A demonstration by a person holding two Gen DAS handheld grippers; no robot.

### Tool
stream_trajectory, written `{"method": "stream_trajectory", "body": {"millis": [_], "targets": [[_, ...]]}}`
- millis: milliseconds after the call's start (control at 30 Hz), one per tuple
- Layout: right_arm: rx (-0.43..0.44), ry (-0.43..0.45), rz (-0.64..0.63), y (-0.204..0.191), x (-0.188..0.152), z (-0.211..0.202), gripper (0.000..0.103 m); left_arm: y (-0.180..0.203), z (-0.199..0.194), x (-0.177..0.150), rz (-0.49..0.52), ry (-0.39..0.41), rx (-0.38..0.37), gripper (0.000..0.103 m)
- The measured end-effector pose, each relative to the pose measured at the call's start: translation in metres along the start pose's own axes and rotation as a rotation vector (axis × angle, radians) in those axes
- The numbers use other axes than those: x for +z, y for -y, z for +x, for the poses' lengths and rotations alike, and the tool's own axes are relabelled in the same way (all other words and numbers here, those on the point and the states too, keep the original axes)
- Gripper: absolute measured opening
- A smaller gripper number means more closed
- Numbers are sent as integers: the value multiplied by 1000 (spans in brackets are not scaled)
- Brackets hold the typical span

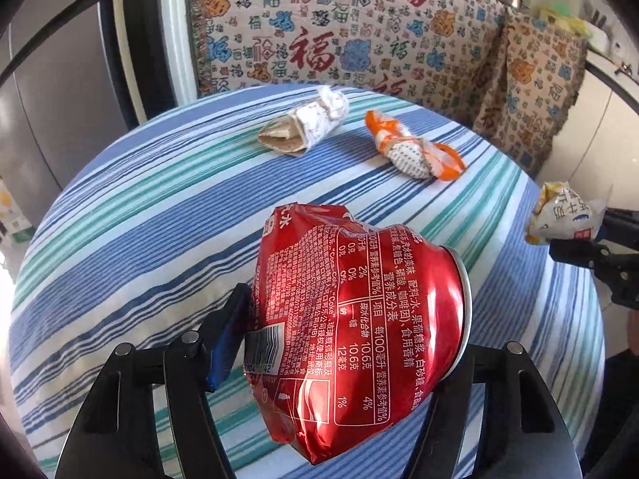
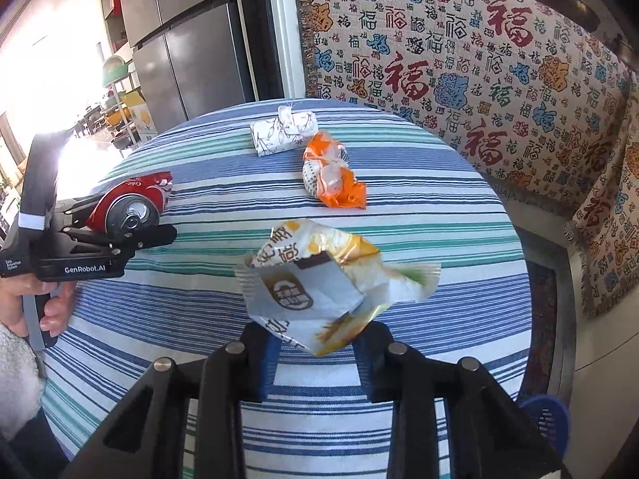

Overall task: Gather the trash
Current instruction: 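Lift the red can and snack wrapper and carry them over the wastebasket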

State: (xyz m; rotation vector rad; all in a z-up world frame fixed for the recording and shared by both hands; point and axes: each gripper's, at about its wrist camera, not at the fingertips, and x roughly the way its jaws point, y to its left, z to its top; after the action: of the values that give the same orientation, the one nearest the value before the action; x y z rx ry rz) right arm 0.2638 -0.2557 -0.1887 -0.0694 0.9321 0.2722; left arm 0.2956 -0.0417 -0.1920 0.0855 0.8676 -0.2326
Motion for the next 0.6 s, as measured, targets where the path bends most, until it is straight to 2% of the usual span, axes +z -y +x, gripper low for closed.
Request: {"method": "stream_trajectory", "body": {"millis": [133,300,600], "targets": [[-13,40,22,13,-2,-23,32,27,-15,6,36,47,-44,67],[-51,54,31,29,-9,-36,32,43,-23,11,19,88,-96,67],[-75,89,83,57,-24,-70,32,91,-42,22,83,108,-125,67]]}}
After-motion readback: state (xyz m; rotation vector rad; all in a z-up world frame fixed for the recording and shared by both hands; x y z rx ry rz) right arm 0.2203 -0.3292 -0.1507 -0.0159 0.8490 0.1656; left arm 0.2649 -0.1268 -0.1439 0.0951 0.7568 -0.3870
